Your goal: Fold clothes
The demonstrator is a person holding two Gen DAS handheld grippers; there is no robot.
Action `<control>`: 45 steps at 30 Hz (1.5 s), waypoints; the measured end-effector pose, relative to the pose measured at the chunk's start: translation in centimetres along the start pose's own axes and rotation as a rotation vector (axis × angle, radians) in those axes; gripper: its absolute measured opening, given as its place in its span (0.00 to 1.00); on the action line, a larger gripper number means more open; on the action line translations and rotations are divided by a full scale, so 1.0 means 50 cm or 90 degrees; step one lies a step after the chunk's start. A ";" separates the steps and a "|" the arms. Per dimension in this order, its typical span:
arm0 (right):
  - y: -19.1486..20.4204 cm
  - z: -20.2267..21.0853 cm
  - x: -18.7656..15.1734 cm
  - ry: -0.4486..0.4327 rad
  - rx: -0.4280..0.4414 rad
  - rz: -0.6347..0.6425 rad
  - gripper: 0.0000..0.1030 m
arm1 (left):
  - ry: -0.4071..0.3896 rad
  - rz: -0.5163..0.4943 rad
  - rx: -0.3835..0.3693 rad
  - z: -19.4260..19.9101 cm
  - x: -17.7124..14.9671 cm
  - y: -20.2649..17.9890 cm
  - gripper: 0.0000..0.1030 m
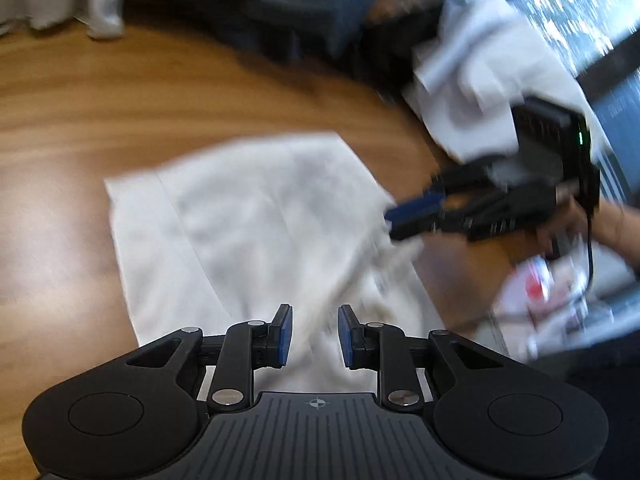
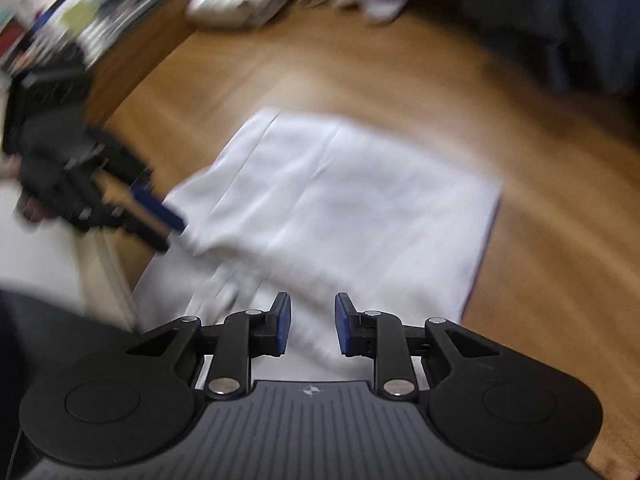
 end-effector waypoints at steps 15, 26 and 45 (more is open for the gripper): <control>-0.005 0.012 -0.077 0.163 0.087 -0.012 0.35 | 0.020 -0.005 0.042 -0.016 -0.031 -0.019 0.28; -0.072 0.034 -0.036 0.031 -0.042 -0.082 0.35 | -0.031 0.033 0.126 0.018 -0.021 0.042 0.34; -0.038 0.071 -0.103 0.033 -0.063 -0.058 0.35 | 0.011 -0.019 0.099 -0.040 0.023 0.028 0.34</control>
Point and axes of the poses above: each gripper's, at about its wrist camera, not at the fingertips, and z roughly against the way its jaws point, y to its left, x to its top, the point moved 3 cm from there along -z, roughly the way its jaws point
